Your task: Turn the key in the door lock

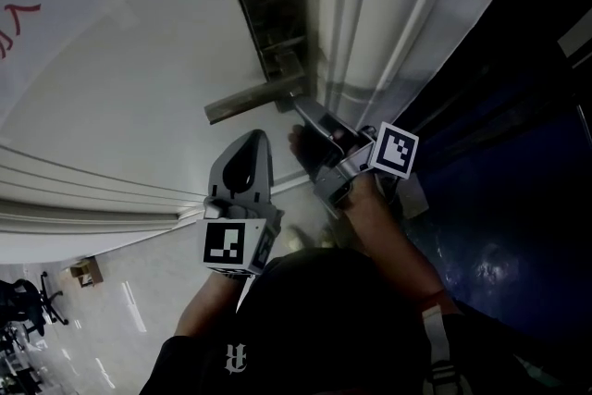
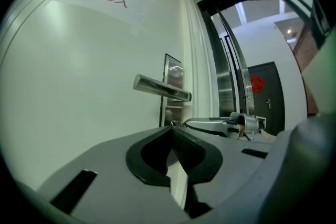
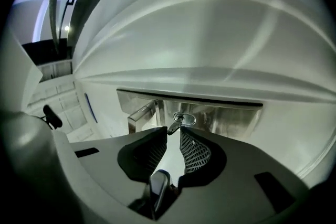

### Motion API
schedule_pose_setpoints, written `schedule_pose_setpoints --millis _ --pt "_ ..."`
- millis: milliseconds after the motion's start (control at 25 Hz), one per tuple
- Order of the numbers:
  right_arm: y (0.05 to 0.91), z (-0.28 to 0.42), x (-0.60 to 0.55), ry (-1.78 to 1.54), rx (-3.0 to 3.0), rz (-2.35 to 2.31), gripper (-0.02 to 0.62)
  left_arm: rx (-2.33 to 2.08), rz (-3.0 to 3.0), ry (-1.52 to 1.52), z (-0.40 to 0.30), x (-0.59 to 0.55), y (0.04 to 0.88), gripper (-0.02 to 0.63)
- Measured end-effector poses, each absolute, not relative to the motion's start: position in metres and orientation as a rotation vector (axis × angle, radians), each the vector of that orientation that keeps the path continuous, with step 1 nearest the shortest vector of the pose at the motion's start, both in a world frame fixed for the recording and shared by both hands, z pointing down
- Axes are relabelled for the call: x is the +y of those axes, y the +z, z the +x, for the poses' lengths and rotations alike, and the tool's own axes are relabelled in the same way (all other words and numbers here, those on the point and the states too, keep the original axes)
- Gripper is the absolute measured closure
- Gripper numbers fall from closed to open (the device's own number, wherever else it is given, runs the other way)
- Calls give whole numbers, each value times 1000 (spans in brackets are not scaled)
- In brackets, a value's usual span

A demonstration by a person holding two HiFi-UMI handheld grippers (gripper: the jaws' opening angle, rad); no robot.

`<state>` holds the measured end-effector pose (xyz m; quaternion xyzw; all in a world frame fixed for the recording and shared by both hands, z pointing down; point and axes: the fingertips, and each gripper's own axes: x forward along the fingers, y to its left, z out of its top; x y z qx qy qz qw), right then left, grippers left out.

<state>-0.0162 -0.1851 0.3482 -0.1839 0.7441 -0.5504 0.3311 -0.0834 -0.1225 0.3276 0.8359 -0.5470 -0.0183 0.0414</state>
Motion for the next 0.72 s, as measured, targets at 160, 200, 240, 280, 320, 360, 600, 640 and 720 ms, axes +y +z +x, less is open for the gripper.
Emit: schedule_pose_setpoints --millis 160,200,240,280,320,360,600,640,720 --pt "347 -13 -180 -1369 2092 -586 540 -1670 2567 -62 -79 -122 326 599" --pt "344 -13 -179 -1328 2146 -618 540 -1671 2571 -65 -79 -122 326 598" --pt "341 -13 -177 -1273 2209 -656 540 -1672 2572 -69 -79 -122 326 599" --pt "337 -12 -175 -1203 2279 -707 540 -1672 2570 -70 -78 -121 325 599" --pt "334 -11 -174 -1120 2355 -776 540 -1673 2566 -70 -78 -121 325 600" --pt "333 -9 -173 -1021 2436 -862 540 -1674 2565 -69 -78 -121 325 600" --pt "323 -13 -170 -202 2871 -1351 538 -1681 2561 -70 -80 -120 324 600" --pt "323 -16 -170 -99 2906 -1390 534 -1683 2559 -70 -80 -119 324 599" --pt "323 -22 -169 84 2953 -1460 528 -1691 2558 -73 -82 -119 323 599"
